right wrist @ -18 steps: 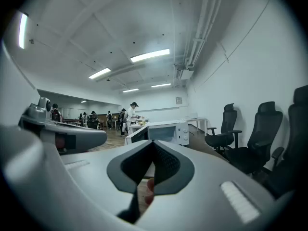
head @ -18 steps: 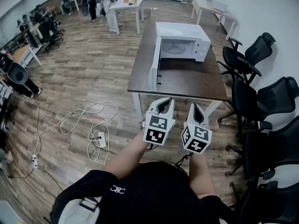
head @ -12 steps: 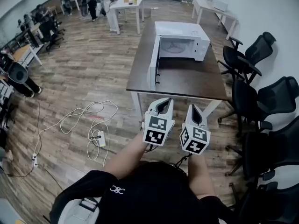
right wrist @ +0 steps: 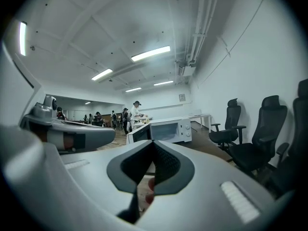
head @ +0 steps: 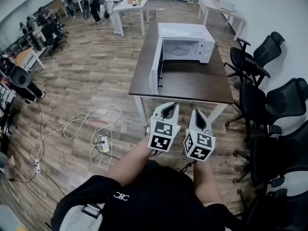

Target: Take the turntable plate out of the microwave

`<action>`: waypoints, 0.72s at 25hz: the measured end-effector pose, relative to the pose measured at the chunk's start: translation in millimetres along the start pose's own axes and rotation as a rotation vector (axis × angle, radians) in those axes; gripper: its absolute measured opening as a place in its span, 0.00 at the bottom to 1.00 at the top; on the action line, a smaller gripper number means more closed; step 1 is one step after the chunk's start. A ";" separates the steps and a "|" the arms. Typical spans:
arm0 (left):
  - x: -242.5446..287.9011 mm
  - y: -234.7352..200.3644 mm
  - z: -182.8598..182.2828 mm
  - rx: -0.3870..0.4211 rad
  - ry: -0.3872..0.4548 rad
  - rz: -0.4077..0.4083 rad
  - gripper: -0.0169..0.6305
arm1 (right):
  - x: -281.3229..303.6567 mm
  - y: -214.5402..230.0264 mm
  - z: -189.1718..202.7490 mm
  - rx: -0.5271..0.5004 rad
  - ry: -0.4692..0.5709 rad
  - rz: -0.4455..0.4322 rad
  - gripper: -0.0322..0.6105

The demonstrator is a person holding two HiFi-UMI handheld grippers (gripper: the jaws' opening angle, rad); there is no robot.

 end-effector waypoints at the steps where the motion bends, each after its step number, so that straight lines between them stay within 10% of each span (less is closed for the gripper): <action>1: 1.2 1.7 0.8 0.003 -0.004 -0.001 0.04 | -0.3 2.8 1.4 0.006 -0.004 0.002 0.06; 18: 45.0 12.4 -7.1 0.025 0.002 0.050 0.04 | 16.9 30.7 -2.1 -0.021 -0.002 0.048 0.06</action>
Point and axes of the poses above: the fingertips, and each gripper's own axes: x forward along the fingers, y to its right, z out of its underside, the point moved 2 cm from there along -x, backward along the fingers, and after that the axes turned 4 degrees about -y, right-handed, at the moved point
